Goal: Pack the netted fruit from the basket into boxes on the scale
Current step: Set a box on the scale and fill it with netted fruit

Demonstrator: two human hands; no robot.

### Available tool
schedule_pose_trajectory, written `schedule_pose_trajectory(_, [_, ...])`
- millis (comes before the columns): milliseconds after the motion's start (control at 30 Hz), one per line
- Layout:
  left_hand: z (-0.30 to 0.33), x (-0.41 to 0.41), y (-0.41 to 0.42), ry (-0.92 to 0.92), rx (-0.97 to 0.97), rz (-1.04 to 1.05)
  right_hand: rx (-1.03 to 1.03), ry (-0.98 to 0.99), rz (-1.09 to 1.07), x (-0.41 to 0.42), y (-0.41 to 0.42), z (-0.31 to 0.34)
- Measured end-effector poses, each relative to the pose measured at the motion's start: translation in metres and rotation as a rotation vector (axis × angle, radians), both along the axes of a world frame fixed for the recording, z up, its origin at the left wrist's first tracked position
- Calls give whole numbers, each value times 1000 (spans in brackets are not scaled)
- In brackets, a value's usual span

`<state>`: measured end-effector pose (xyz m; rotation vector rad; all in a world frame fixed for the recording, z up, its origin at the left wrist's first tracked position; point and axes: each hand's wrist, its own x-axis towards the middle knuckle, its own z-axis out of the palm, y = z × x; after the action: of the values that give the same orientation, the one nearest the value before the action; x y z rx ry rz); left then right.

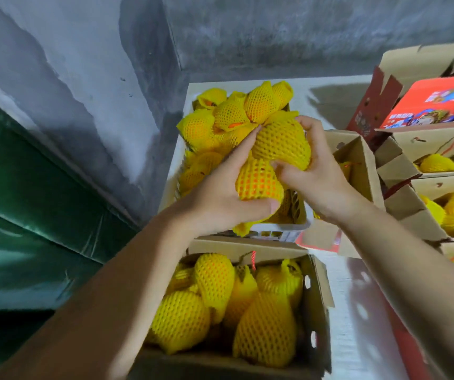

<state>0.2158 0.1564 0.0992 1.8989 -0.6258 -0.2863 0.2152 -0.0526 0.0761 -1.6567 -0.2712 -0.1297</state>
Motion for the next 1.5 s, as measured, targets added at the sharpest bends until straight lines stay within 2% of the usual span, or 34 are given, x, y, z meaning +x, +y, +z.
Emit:
schedule_pose_trajectory(67, [27, -32, 29, -58, -2, -47, 6, 38, 93, -33, 18, 35])
schedule_pose_trajectory(133, [46, -60, 60, -56, 11, -63, -50, 88, 196, -61, 41, 65])
schedule_pose_trajectory(233, [50, -100, 105, -1, 23, -79, -105, 154, 240, -107, 78, 87])
schedule_pose_trajectory(367, [42, -156, 159, 40, 21, -104, 169, 347, 265, -158, 129, 80])
schedule_pose_trajectory(467, [30, -182, 190, 24, 21, -55, 238, 500, 209, -193, 159, 75])
schedule_pose_trajectory(567, [18, -200, 213, 42, -25, -49, 551, 530, 275, -229, 178, 65])
schedule_pose_trajectory(733, [6, -227, 224, 130, -159, 6, 644, 421, 98, -268, 205, 49])
schedule_pose_trajectory(900, [5, -241, 229, 188, -178, 43, 649, 473, -56, -284, 221, 44])
schedule_pose_trajectory(1133, [7, -254, 230, 304, -320, 110, 614, 486, -207, -296, 238, 51])
schedule_pose_trajectory(1233, [6, -257, 222, 436, -376, 248, 685, 507, -263, -294, 243, 48])
schedule_pose_trajectory(1367, [-2, -261, 215, 788, -510, 422, 745, 572, -331, -279, 232, 41])
schedule_pose_trajectory(1433, [-3, -264, 217, 900, -603, 462, 759, 458, -462, -263, 218, 45])
schedule_pose_trajectory(1467, [-3, -266, 218, 922, -639, 480, 689, 326, -581, -255, 209, 46])
schedule_pose_trajectory(1500, [-2, -266, 220, 936, -672, 500, 507, 174, -718, -246, 199, 45])
